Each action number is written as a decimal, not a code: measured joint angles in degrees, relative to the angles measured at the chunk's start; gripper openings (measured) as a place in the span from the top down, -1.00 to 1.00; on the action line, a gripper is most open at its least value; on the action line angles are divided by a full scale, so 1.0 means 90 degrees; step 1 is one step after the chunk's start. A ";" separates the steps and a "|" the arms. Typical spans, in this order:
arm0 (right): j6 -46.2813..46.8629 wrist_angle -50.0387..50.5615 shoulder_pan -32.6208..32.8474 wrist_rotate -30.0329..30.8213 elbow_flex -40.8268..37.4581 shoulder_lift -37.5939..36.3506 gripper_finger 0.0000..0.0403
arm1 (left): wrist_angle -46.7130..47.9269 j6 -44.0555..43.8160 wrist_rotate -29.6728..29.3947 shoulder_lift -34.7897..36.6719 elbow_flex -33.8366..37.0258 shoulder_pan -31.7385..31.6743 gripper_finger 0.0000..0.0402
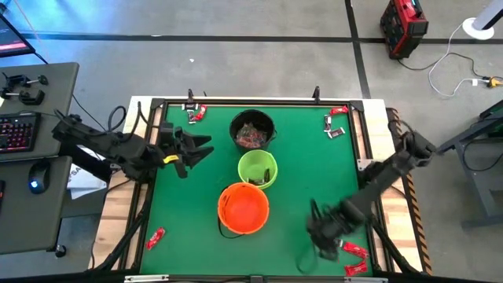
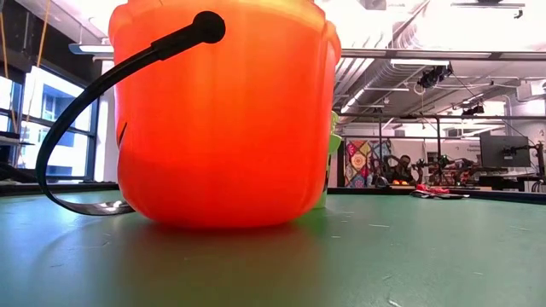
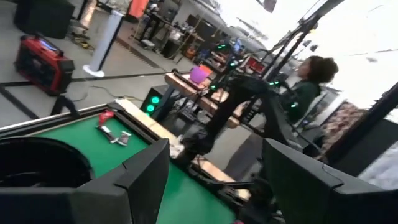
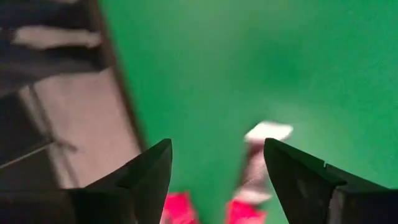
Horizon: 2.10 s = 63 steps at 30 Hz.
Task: Sort candy by brand, put in halloween buckets
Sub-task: Put the brown chocolate bar into the green bucket
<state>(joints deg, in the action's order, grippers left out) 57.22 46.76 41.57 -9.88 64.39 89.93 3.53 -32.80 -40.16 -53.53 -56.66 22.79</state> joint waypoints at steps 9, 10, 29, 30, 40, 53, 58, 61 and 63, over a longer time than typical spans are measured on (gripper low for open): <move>0.1714 -0.0501 0.1097 0.0337 -0.0907 -0.0002 -0.23 | 0.0168 -0.0002 -0.0083 -0.0323 0.0000 -0.0256 -0.22; 0.1779 -0.0553 0.1133 0.0266 -0.1018 -0.0002 -0.23 | 0.0168 -0.0002 -0.0083 -0.0359 0.0000 -0.0265 -0.22; 0.1927 -0.1573 0.1201 -0.0006 -0.2269 -0.0034 -0.07 | 0.0179 -0.0019 -0.0042 -0.0643 0.0000 -0.0280 -0.22; 0.1927 -0.1555 0.1201 -0.0004 -0.2269 -0.0034 0.02 | 0.0188 -0.0018 -0.0042 -0.0642 0.0000 -0.0280 -0.22; 0.1989 -0.1842 0.1213 -0.0289 -0.2270 -0.0014 0.93 | 0.0316 -0.0002 -0.0039 -0.0642 0.0000 -0.0280 -0.22; 0.1768 0.0327 0.1001 0.0763 -0.0221 -0.0080 1.00 | 0.0370 0.0442 0.0052 0.0218 0.0000 -0.0287 -0.22; 0.1071 0.0773 0.0181 0.2455 0.0986 -0.0087 1.00 | 0.0466 0.0994 -0.0128 0.0919 -0.0002 -0.0290 -0.22; 0.0304 0.0596 -0.0587 0.3413 0.1403 -0.0087 1.00 | 0.0670 0.1305 -0.0095 0.1105 -0.0005 -0.0290 -0.22; -0.0336 0.0352 -0.1164 0.3789 0.1518 -0.0090 1.00 | 0.0898 0.1377 -0.0093 0.1164 -0.0005 -0.0290 -0.22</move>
<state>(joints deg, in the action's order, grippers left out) 54.20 49.92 31.10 24.23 78.05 89.12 11.61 -20.41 -40.99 -43.05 -56.71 20.18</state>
